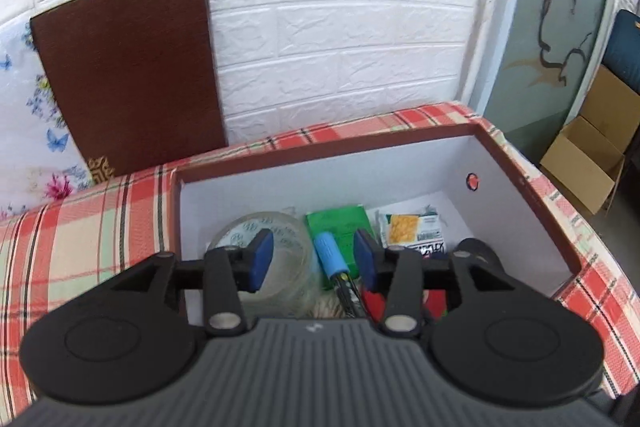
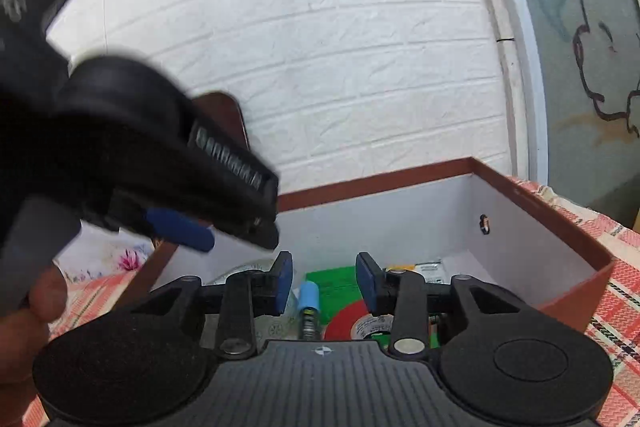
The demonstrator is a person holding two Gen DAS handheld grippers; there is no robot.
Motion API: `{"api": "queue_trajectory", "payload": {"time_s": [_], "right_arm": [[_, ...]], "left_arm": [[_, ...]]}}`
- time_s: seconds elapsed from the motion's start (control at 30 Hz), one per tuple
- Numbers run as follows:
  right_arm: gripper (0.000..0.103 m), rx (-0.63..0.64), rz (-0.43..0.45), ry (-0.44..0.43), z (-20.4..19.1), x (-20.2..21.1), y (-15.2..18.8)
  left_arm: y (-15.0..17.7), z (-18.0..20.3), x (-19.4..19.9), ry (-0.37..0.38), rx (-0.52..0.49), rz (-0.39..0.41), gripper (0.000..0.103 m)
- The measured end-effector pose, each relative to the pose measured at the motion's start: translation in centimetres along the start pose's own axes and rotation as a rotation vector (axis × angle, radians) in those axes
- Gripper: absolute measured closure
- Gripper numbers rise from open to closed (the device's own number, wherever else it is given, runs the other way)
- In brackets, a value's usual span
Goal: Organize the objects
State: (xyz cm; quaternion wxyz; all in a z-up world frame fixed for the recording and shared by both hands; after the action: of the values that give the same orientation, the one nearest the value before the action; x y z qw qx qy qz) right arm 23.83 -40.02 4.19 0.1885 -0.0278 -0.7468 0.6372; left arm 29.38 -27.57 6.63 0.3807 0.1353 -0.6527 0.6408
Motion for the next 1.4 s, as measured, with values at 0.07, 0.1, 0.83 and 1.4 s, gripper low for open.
{"api": "queue_trajectory", "payload": {"time_s": [0.07,0.1,0.83,1.4], "right_arm": [[0.065,0.012,0.032,0.009,0.2,1.2,-0.3],[0.064,0.012,0.041,0.014,0.3,1.7,-0.3],[0.024,-0.137,-0.051,-0.093,-1.8,15.5,1.6],[0.019,-0.099,-0.125,-0.083,-4.0,19.3,5.2]], "left_arm": [[0.5,-0.5,0.5,-0.028,0.001,-0.005,0.049],[0.7,-0.7,0.6,-0.059,-0.007,-0.005,0.047],[11.3,-7.0,14.6,-0.235,-0.052,0.096,0.0],[17.4,-10.1,17.1,-0.29,-0.035,0.077,0.0]]}}
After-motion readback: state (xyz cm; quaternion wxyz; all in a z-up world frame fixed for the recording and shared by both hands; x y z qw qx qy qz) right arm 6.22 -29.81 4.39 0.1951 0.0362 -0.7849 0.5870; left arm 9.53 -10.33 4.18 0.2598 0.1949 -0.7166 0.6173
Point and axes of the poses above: each gripper's, at about its wrist camera, not at the fingertips, and x roughly against the way its jaws point, z to its right, y to its underside, the point moved 10 cm from there along -x, roughly the way its jaws point, and after that the axes turned 7 degrees about x, right-handed, at the moved point
